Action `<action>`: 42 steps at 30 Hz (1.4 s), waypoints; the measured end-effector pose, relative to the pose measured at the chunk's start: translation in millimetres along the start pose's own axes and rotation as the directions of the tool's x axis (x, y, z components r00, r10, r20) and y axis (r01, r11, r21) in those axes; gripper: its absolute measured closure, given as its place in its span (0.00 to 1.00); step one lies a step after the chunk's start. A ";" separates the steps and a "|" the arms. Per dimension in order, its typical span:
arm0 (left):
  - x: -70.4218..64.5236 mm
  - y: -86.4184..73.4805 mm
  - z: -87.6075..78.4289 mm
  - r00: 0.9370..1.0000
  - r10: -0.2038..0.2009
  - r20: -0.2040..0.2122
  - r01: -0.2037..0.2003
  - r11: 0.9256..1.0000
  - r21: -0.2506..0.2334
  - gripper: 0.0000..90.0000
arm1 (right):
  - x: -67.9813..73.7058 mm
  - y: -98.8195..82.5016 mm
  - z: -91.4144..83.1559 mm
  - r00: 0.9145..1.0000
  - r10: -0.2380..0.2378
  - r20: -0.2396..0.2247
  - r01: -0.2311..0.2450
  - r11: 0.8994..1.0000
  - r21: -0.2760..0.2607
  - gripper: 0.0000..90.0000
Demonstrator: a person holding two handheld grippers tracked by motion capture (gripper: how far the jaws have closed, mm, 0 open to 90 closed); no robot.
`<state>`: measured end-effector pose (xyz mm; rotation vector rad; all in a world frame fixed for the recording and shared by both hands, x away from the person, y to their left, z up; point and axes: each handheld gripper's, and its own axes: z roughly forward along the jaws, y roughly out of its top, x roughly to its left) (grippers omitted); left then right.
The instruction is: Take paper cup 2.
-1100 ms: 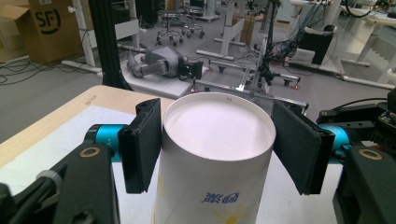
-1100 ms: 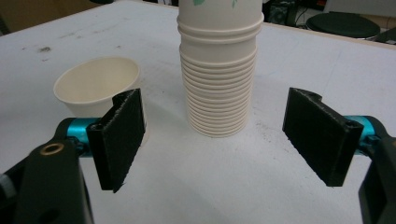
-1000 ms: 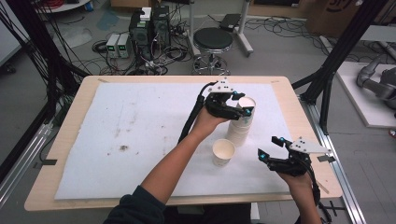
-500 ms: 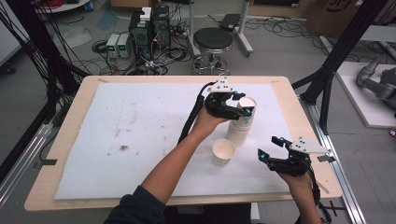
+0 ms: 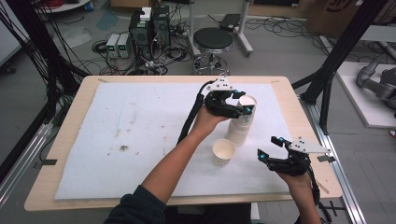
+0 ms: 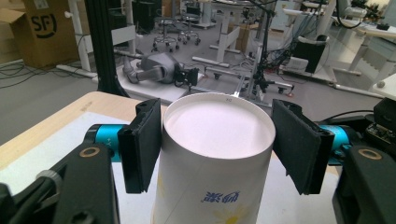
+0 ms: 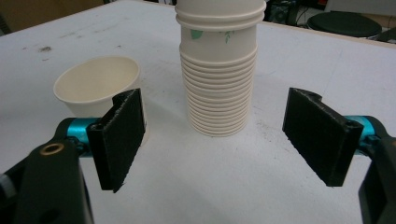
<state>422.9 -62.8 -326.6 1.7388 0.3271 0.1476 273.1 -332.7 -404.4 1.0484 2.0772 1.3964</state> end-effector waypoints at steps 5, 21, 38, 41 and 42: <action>-0.3 0.4 -0.2 1.000 -0.001 0.004 0.001 1.000 -0.003 0.39 | 0.2 0.2 -0.1 1.000 0.002 0.000 -0.002 1.000 -0.001 0.24; -2.4 3.8 -3.0 1.000 0.008 0.003 -0.008 1.000 -0.019 0.40 | 2.1 0.7 1.5 1.000 -0.018 0.004 0.018 1.000 -0.011 0.31; -2.9 9.3 -8.9 1.000 -0.009 -0.003 0.008 0.998 -0.055 0.40 | 2.9 0.7 2.3 1.000 -0.021 -0.001 0.021 1.000 -0.006 0.30; -4.4 15.4 -11.4 1.000 -0.001 0.001 0.001 0.998 -0.068 0.40 | 3.0 0.9 2.4 1.000 -0.022 -0.002 0.022 1.000 -0.006 0.30; -5.0 17.9 -11.9 1.000 0.001 0.002 -0.001 0.997 -0.074 0.40 | 3.0 0.9 2.3 1.000 -0.022 -0.002 0.022 1.000 -0.006 0.30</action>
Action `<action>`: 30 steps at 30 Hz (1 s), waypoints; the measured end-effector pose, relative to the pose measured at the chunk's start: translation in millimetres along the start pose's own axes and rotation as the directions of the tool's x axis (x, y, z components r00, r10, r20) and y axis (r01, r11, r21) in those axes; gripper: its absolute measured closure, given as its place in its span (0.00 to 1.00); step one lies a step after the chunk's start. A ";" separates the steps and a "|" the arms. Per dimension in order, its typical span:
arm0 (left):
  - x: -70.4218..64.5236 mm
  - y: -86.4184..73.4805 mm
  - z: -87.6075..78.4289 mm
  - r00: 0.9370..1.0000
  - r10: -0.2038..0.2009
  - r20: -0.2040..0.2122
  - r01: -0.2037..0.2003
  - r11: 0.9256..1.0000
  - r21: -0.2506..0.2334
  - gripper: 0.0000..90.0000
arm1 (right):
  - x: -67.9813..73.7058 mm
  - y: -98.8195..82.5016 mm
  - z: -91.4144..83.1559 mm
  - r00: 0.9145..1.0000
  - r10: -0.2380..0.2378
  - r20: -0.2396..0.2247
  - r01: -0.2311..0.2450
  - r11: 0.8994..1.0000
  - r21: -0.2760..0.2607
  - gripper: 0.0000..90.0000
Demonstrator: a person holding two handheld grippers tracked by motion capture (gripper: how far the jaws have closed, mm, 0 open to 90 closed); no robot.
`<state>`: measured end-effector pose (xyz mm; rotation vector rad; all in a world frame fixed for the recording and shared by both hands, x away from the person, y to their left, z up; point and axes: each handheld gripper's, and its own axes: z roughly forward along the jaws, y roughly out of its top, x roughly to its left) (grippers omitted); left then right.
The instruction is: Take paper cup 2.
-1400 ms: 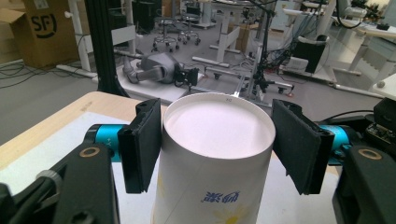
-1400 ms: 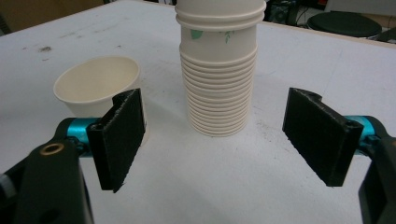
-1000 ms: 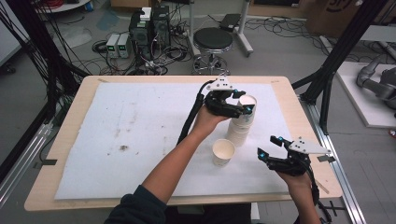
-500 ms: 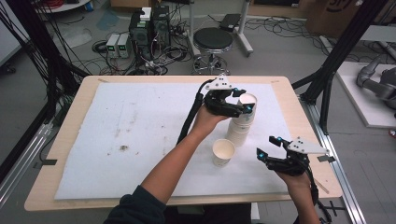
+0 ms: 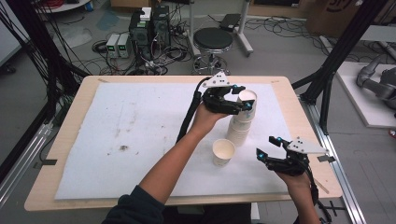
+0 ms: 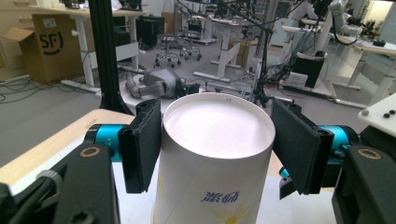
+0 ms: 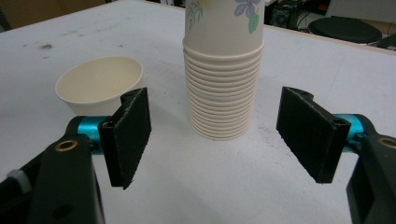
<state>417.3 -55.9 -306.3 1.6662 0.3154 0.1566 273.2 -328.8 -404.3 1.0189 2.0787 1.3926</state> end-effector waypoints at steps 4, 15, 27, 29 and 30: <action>-3.1 11.5 -2.5 1.000 0.012 -0.001 -0.012 1.000 -0.014 0.40 | 0.2 0.3 -0.7 1.000 0.002 0.000 -0.002 1.000 0.001 0.30; -7.2 37.4 -20.8 1.000 0.002 0.000 -0.002 0.998 -0.061 0.40 | 1.1 0.3 0.2 1.000 0.003 -0.007 -0.003 1.000 0.003 0.29; -8.8 43.0 -73.3 1.000 -0.011 -0.028 0.009 0.998 -0.067 0.40 | 4.0 0.3 3.0 1.000 -0.003 -0.022 0.003 1.000 0.007 0.27; -9.2 39.9 -84.3 0.999 -0.009 -0.033 0.008 0.998 -0.058 0.40 | 5.1 0.6 3.2 1.000 -0.004 -0.026 0.004 1.000 0.009 0.27; -9.3 37.8 -89.7 0.999 -0.012 -0.037 0.010 0.998 -0.056 0.40 | 5.5 0.7 3.3 1.000 -0.003 -0.029 0.004 1.000 0.011 0.27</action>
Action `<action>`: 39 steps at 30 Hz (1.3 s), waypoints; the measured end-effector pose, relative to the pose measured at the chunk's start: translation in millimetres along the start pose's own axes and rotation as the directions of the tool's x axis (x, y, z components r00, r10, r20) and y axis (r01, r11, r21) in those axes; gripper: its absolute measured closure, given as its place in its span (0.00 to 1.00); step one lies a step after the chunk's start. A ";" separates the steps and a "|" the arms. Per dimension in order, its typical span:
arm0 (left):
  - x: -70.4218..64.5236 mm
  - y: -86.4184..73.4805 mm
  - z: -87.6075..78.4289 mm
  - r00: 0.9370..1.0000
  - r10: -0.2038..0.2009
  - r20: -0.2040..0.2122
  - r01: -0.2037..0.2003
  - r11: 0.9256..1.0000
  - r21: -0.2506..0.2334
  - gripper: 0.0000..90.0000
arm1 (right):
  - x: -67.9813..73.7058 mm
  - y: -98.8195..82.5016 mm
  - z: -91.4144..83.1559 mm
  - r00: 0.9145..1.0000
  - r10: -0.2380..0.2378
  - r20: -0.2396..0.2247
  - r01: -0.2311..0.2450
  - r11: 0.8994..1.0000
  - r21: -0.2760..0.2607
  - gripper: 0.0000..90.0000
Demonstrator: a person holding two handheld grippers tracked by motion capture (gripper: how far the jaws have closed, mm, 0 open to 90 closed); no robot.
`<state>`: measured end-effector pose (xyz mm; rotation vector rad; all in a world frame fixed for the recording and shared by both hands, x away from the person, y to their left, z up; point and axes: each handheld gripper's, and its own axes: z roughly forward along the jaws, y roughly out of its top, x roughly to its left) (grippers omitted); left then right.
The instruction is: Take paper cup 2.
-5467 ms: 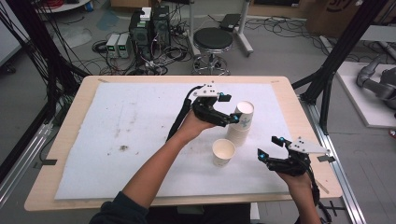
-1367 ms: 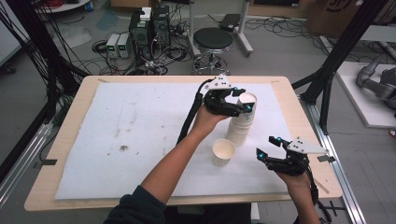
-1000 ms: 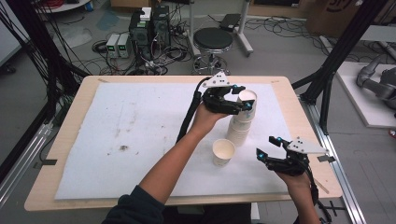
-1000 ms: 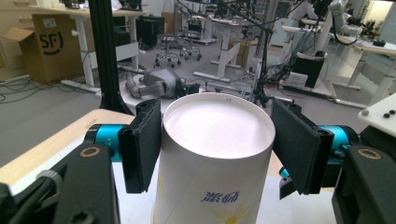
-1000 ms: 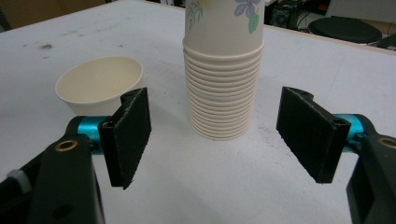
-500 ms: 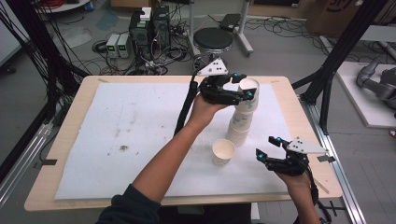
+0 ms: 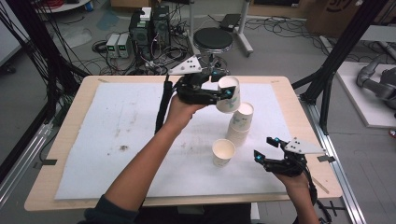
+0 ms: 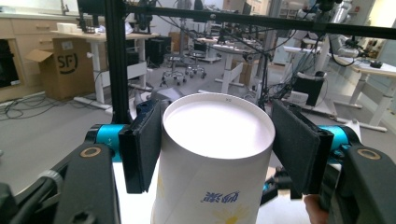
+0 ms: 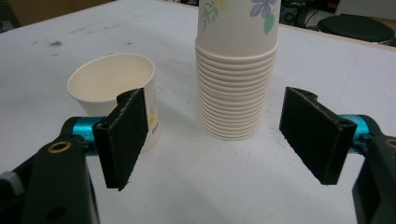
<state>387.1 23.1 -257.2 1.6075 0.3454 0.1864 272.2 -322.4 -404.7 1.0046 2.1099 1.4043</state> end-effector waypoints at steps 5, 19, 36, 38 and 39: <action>1.1 -10.4 -29.1 1.000 -0.006 -0.022 0.006 1.000 0.006 0.40 | 0.9 -0.1 0.6 1.000 0.000 -0.005 0.000 1.000 0.003 0.27; -1.4 -34.6 -90.0 0.997 0.000 -0.078 0.000 1.000 0.007 0.40 | 3.0 -0.9 4.8 1.000 -0.002 -0.015 0.003 1.000 0.018 0.27; -6.1 -77.1 -127.5 0.990 -0.003 -0.144 0.010 0.999 0.043 0.40 | 5.3 3.0 8.8 0.999 -0.003 -0.037 0.003 1.000 0.005 0.25; -8.2 -80.2 -129.2 0.989 0.006 -0.150 0.002 0.999 0.047 0.40 | 5.5 2.7 9.0 0.999 -0.002 -0.043 0.002 1.000 0.007 0.25; -9.3 -81.9 -130.2 0.988 0.003 -0.152 0.005 0.999 0.048 0.40 | 5.3 2.5 9.1 0.999 -0.006 -0.043 0.006 1.000 0.006 0.25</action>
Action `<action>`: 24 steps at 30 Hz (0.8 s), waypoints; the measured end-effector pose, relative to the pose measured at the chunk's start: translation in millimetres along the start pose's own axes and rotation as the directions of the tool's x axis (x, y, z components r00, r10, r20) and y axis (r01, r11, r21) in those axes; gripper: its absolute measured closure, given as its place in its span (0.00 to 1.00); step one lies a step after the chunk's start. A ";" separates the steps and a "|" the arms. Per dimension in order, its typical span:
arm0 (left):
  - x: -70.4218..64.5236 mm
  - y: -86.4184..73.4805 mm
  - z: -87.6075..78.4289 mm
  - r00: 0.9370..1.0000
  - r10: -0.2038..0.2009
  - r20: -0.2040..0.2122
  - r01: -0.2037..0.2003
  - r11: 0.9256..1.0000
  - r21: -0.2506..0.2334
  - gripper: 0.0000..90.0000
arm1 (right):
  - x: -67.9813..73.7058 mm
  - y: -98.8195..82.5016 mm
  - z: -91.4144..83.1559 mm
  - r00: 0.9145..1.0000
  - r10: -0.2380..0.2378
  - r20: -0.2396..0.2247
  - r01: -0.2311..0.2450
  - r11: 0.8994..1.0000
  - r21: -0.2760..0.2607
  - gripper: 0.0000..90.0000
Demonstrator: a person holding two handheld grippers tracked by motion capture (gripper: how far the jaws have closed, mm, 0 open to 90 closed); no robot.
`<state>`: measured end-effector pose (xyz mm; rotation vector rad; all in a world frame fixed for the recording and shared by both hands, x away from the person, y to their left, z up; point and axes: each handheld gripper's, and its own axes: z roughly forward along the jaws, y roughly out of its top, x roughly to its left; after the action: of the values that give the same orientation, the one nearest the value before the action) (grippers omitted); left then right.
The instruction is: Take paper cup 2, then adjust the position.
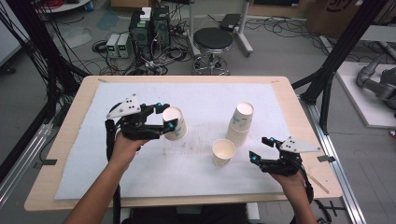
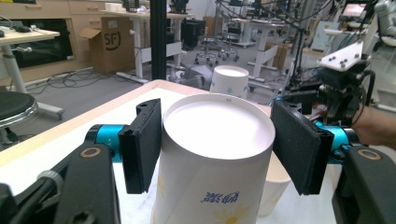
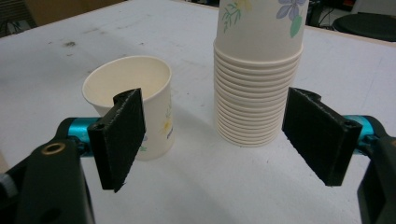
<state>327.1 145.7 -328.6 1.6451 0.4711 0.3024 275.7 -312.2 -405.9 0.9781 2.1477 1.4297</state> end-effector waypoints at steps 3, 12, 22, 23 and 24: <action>-1.5 -4.8 -3.5 1.000 -0.006 -0.005 0.006 1.000 0.001 0.40 | 0.8 0.3 -0.6 1.000 -0.003 -0.008 0.003 1.000 -0.003 0.24; -6.7 -18.7 -12.4 1.000 -0.024 -0.004 0.024 1.000 0.011 0.40 | 9.3 6.2 -1.6 0.998 -0.018 -0.063 0.017 0.999 -0.028 0.24; -15.7 -34.1 -24.0 0.999 -0.050 -0.008 0.050 0.999 0.013 0.40 | 24.8 17.3 -0.3 0.990 -0.049 -0.128 0.045 0.998 -0.036 0.24; -17.7 -35.3 -24.3 0.999 -0.048 -0.009 0.048 0.999 0.017 0.40 | 25.9 18.1 0.6 0.989 -0.055 -0.137 0.050 0.998 -0.040 0.23; -19.5 -36.3 -24.8 0.999 -0.045 -0.008 0.045 0.999 0.025 0.40 | 27.6 19.3 1.6 0.988 -0.060 -0.145 0.055 0.998 -0.041 0.23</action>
<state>294.0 161.3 -359.8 1.6557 0.5185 0.2706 264.3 -286.5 -387.2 0.8142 2.2250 1.5511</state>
